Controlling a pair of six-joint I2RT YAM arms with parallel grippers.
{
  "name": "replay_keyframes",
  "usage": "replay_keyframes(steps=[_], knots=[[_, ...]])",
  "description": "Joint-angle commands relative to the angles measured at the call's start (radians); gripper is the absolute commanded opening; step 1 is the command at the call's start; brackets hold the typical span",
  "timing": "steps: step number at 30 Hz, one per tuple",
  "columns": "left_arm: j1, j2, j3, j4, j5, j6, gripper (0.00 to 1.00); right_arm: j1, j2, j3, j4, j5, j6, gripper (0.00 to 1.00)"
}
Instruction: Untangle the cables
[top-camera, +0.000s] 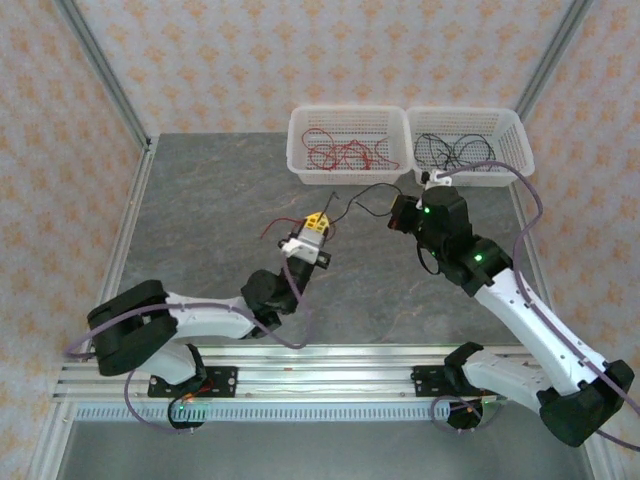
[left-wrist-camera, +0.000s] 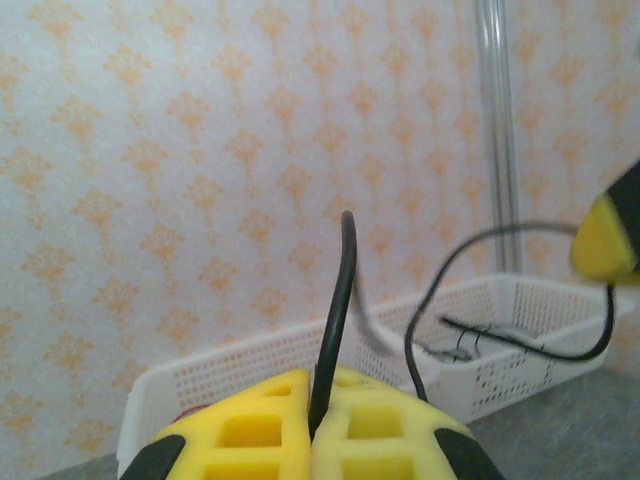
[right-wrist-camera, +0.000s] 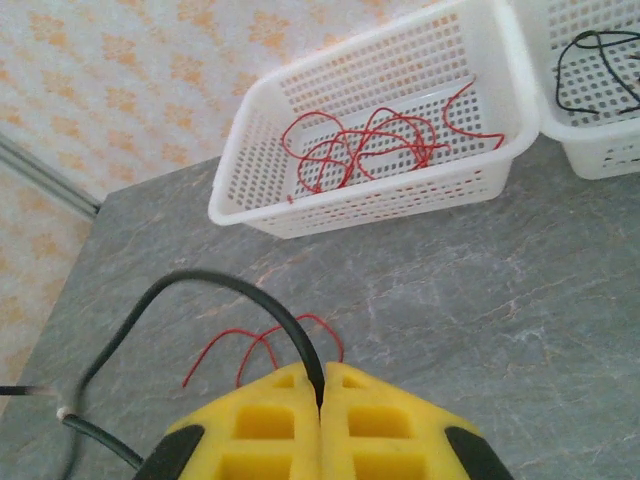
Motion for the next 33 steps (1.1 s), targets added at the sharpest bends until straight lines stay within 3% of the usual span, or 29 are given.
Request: replay_keyframes(steps=[1, 7, 11, 15, 22, 33], knots=[[-0.008, -0.075, -0.043, 0.085, 0.002, -0.064, 0.0, -0.015, 0.037, -0.019, 0.063, 0.035, 0.013, 0.0], [-0.01, -0.149, -0.055, 0.074, -0.046, -0.066, 0.01, -0.016, 0.07, -0.081, 0.097, -0.022, 0.033, 0.0], [-0.01, -0.145, -0.054, 0.124, -0.089, -0.067, 0.28, -0.016, 0.04, -0.115, 0.1, -0.024, 0.034, 0.0], [-0.013, -0.137, -0.034, 0.123, -0.124, -0.093, 0.46, -0.026, 0.019, -0.083, 0.075, 0.009, 0.01, 0.0], [-0.014, -0.192, -0.035, 0.076, -0.26, -0.094, 0.49, -0.148, 0.042, 0.022, 0.029, 0.038, -0.097, 0.0], [-0.013, -0.487, -0.051, -0.512, -0.315, -0.36, 0.5, -0.455, 0.282, 0.241, 0.129, -0.002, -0.262, 0.0]])
